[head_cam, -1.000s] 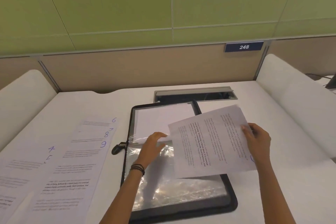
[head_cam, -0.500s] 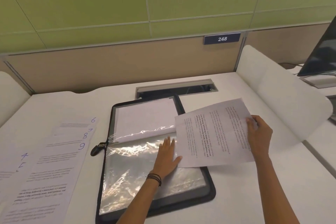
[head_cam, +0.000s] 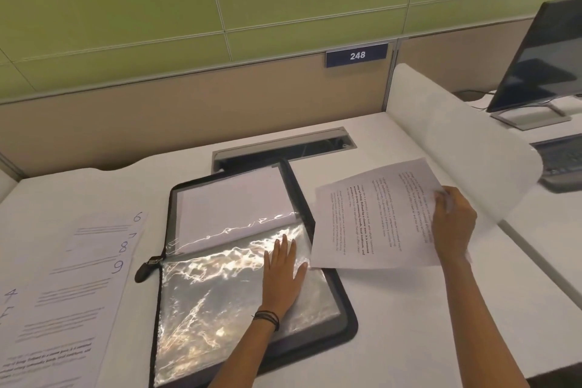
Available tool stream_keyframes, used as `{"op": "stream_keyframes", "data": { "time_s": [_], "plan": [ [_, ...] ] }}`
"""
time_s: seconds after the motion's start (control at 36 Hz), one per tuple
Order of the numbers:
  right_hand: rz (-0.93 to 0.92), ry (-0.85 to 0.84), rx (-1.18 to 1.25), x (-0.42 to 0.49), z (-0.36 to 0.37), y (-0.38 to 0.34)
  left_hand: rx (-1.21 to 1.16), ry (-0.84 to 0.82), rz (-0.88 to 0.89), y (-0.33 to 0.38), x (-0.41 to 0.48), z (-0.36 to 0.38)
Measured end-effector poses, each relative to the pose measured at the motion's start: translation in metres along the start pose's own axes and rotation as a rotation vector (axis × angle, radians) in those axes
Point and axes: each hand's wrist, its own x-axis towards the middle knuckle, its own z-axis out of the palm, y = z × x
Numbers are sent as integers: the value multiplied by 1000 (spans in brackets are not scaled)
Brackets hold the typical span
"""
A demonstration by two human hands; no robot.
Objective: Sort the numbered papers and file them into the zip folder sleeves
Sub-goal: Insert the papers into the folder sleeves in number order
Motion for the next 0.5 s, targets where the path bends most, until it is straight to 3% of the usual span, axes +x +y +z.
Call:
{"op": "stream_keyframes", "data": {
  "time_s": [0.33, 0.5],
  "plan": [
    [-27, -26, 102, 0, 1, 6, -33, 50, -2, -1, 1, 0],
    [25, -62, 184, 3, -1, 3, -204, 69, -34, 1, 5, -2]
  ]
}}
